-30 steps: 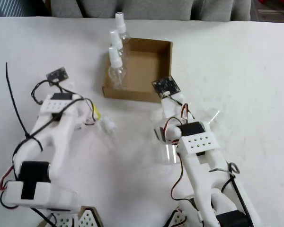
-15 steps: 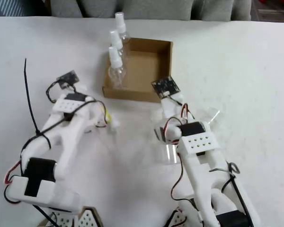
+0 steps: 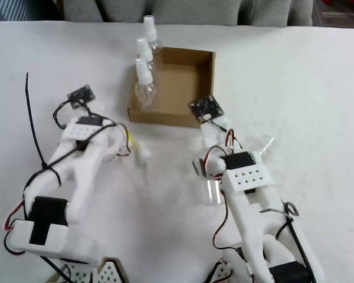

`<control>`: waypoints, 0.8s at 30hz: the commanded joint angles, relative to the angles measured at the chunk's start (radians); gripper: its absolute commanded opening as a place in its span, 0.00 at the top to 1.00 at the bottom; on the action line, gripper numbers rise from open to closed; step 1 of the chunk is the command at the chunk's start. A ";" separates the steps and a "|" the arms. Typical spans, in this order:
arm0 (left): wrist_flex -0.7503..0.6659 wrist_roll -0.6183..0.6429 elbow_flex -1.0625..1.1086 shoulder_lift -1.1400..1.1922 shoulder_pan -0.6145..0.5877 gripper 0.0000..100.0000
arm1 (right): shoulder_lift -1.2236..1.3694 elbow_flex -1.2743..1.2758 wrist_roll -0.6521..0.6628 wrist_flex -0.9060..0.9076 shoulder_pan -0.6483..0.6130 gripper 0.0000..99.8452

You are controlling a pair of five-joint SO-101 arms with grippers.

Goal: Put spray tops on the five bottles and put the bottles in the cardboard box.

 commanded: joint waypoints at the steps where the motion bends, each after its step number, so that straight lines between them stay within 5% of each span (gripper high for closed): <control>1: -0.040 -0.008 -0.006 -0.002 -0.019 0.76 | -0.002 -0.008 0.008 -0.016 0.002 0.98; 14: -0.008 -0.012 -0.080 0.113 -0.021 0.76 | -0.002 -0.008 0.008 -0.013 0.002 0.98; 20: -0.009 -0.018 -0.087 0.117 -0.016 0.98 | -0.002 -0.008 0.008 -0.013 0.002 0.98; 24: -0.009 -0.097 -0.087 0.113 -0.013 0.96 | -0.002 -0.008 0.008 -0.013 0.002 0.98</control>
